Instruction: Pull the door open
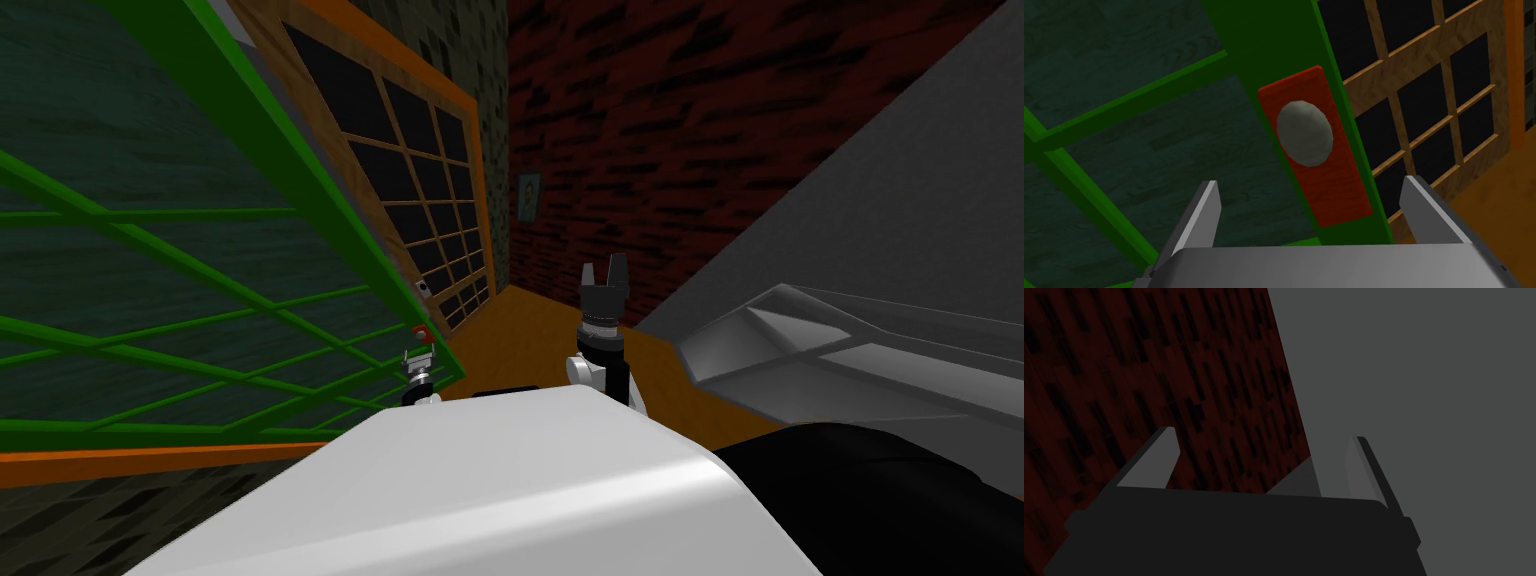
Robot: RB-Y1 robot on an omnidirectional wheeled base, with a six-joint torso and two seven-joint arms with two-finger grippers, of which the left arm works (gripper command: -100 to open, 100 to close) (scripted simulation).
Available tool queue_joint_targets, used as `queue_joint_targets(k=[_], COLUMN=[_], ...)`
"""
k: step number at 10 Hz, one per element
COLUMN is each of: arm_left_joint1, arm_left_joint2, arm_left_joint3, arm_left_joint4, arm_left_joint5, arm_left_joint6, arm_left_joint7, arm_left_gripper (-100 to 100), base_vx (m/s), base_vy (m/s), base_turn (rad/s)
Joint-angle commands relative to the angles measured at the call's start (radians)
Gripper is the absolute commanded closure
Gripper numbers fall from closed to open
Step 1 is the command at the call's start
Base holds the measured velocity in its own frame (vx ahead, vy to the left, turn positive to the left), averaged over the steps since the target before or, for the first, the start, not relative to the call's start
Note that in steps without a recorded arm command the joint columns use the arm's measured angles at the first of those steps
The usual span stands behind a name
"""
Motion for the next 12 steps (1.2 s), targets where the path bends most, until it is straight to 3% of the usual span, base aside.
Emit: queue_joint_targets(k=[1,10,11,12], arm_left_joint1=[-0.002,-0.011,-0.011,-0.001], arm_left_joint2=[-0.002,-0.01,-0.009,0.015], arm_left_joint3=[-0.008,-0.049,-0.046,-0.046], arm_left_joint4=[-0.003,-0.017,-0.014,-0.005], arm_left_joint5=[0.019,0.116,0.109,0.114], arm_left_joint6=[0.0,-0.002,-0.003,-0.009], arm_left_joint7=[0.05,0.246,0.231,0.264], arm_left_gripper=[-100,-100,-100,-100], base_vx=[-0.052,-0.087,-0.047,0.104], base_vy=[0.023,0.015,-0.003,-0.006], base_turn=[-0.078,-0.076,-0.016,-0.057])
